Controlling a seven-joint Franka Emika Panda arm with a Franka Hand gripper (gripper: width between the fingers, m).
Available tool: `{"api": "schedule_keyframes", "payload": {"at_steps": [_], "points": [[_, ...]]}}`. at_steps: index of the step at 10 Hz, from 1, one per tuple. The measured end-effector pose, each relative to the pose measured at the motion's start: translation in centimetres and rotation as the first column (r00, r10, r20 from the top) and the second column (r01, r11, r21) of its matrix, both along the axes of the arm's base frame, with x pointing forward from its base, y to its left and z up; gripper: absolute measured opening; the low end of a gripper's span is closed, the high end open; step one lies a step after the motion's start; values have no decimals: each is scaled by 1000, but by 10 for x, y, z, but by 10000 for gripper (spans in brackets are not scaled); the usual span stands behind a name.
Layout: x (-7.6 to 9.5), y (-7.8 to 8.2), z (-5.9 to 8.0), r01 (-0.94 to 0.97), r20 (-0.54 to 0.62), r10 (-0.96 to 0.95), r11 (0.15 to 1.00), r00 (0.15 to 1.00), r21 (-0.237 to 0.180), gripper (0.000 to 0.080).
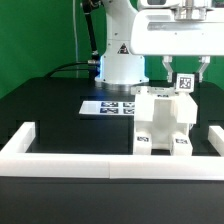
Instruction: Assemble chair
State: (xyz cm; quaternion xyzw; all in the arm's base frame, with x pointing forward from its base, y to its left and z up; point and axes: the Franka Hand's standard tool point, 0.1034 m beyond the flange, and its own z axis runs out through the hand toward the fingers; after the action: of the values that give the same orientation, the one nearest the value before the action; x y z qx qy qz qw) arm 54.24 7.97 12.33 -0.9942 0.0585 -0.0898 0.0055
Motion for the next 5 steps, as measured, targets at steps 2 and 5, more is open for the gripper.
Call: {"api": "schedule_keyframes", "payload": {"at_steps": [2,5], "points": [[0,0,0,109,-1,-109,994,994,22,287],[0,0,0,282,-12,-282,958,959,60,288]]}}
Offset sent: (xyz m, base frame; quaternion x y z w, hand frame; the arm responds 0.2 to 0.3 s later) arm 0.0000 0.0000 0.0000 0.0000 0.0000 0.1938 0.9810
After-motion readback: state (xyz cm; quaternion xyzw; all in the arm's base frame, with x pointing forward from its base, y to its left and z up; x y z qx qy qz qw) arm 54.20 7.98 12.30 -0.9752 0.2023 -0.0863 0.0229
